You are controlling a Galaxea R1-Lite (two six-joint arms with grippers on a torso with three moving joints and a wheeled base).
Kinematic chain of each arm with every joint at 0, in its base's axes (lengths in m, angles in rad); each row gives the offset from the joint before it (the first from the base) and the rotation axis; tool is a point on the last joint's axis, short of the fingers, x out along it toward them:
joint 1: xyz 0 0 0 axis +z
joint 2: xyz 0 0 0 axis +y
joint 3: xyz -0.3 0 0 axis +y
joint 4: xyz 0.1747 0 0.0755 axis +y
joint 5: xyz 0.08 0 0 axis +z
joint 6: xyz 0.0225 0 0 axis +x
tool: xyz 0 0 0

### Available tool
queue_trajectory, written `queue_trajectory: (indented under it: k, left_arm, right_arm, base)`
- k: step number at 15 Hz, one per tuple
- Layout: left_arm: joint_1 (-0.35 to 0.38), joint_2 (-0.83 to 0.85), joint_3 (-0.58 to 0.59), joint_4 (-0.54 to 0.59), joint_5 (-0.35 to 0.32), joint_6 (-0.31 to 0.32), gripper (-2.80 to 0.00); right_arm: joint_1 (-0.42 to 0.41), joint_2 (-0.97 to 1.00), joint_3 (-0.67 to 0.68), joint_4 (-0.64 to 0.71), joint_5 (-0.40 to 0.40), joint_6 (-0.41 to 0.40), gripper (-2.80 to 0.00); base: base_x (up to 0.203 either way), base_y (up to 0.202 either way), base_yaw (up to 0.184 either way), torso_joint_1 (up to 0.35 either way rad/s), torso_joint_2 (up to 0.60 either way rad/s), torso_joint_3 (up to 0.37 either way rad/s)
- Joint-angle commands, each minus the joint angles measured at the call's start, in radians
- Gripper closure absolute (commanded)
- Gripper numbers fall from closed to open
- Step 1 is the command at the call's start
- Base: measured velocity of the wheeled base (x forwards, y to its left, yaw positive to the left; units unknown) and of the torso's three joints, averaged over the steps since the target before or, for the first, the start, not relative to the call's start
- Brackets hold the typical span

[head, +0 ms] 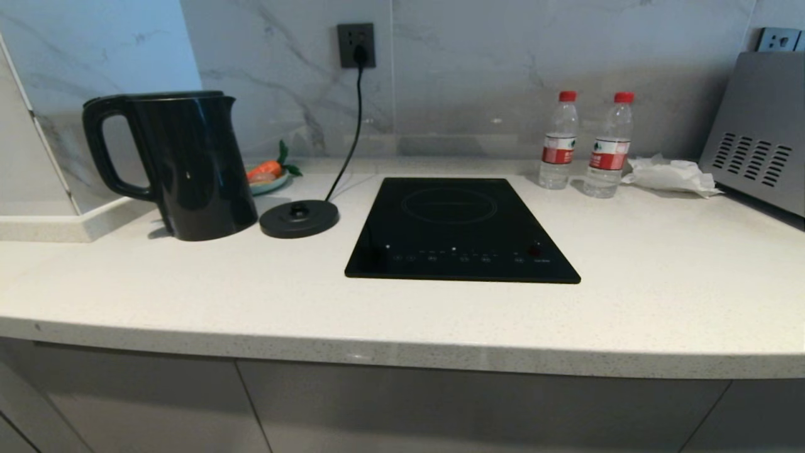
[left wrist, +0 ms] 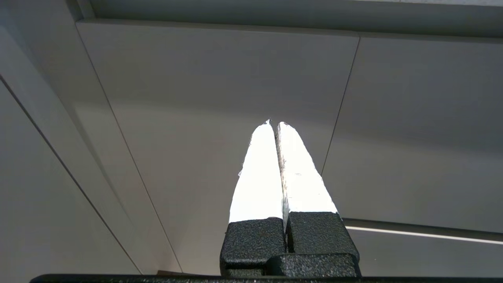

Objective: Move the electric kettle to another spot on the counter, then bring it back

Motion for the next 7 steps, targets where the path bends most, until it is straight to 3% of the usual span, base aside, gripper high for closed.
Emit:
queue_trajectory:
  k: [1,7]
  left_arm:
    - [0.0,0.002,0.0,0.0,0.001,0.0,0.0]
    - [0.002,0.002,0.0,0.0,0.001,-0.001,0.0]
  right_arm:
    - [0.0,0.0,-0.001,-0.002,0.0,0.0,0.0]
    - [0.0,0.0,-0.001,-0.002,0.0,0.002,0.0]
  base:
    - [0.0,0.0,0.0,0.0,0.0,0.0]
    - [0.0,0.0,0.0,0.0,0.0,0.0]
